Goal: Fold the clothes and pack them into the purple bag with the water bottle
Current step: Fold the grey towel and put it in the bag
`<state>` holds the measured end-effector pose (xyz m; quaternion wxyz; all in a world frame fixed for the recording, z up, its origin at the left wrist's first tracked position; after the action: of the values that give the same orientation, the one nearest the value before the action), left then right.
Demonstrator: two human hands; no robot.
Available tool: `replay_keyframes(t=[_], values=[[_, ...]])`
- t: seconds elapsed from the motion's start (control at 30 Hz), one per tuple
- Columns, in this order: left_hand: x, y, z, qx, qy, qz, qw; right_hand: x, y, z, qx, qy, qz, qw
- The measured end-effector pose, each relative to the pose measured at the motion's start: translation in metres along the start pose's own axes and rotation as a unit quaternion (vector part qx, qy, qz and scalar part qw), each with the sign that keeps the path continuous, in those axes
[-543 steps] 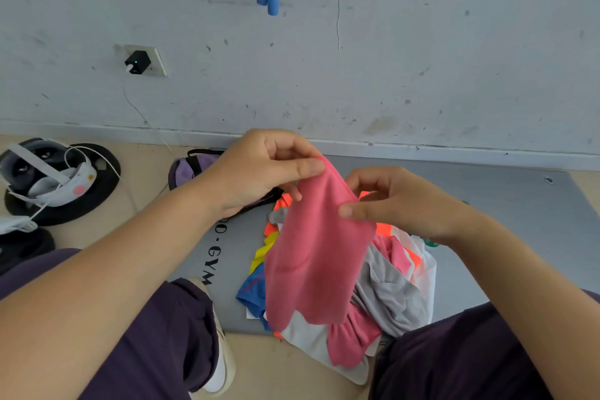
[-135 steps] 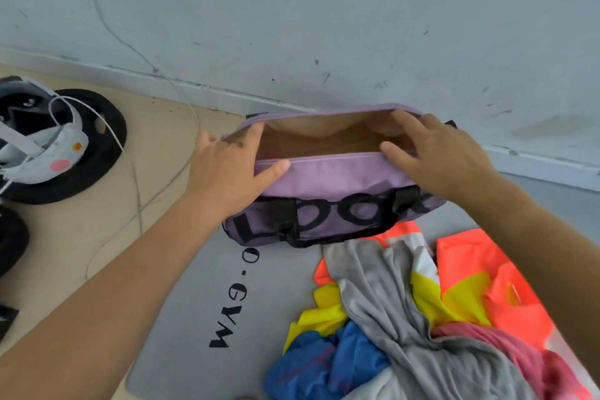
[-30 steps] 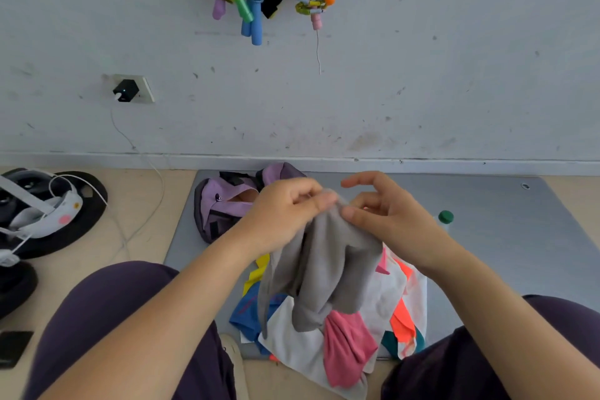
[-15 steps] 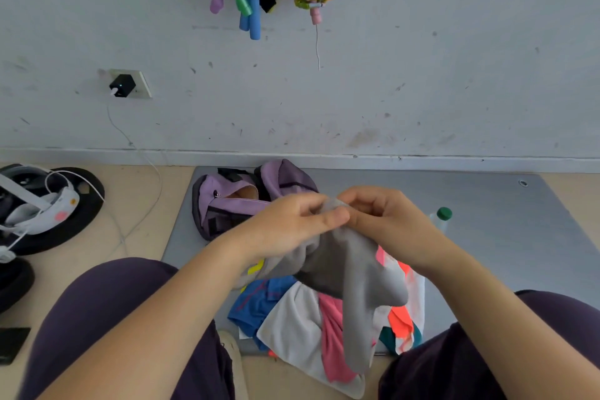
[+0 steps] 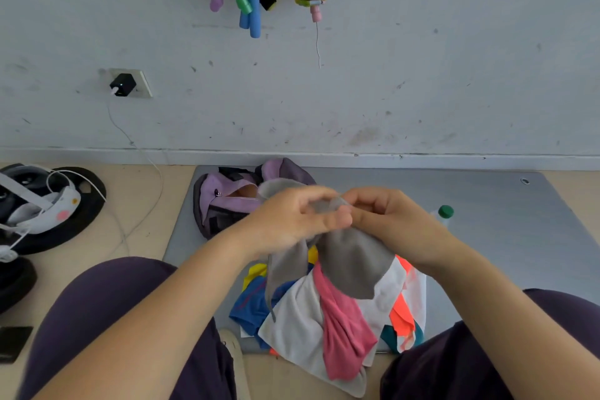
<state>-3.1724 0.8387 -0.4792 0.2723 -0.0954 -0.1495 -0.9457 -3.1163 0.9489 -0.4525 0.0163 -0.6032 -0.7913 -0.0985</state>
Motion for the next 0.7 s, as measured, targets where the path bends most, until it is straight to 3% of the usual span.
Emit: replay_keyframes(t=[0.1,0.2,0.43,0.53,0.7], values=[[0.011,0.002,0.004,-0.018,-0.042,0.058,0.997,0.003,-0.001,0.002,-0.001,-0.048,0.004,0.999],[0.031,0.007,0.007,-0.026,-0.027,0.133,0.990,0.012,-0.001,0.004,-0.020,0.004,0.032,0.999],[0.042,0.010,0.002,-0.007,-0.031,0.183,0.983,0.029,0.002,0.007,-0.014,-0.014,0.130,0.991],[0.036,0.010,0.007,-0.024,-0.006,0.158,0.987,0.026,0.000,0.011,-0.028,-0.034,0.124,0.991],[0.010,0.007,0.015,-0.073,0.111,0.034,0.990,0.005,-0.002,0.008,-0.022,-0.018,0.017,0.999]])
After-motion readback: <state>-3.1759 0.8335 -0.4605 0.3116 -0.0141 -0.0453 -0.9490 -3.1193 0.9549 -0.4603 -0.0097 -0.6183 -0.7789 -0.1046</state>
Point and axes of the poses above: each hand's wrist, its own y-axis away from the middle knuckle, its own x-axis out of the back of the hand, z = x × y, the point moved 8 cm from there along -y, towards the middle knuckle, and after that the axes turned 8 degrees about -z, right-handed, at the moved point
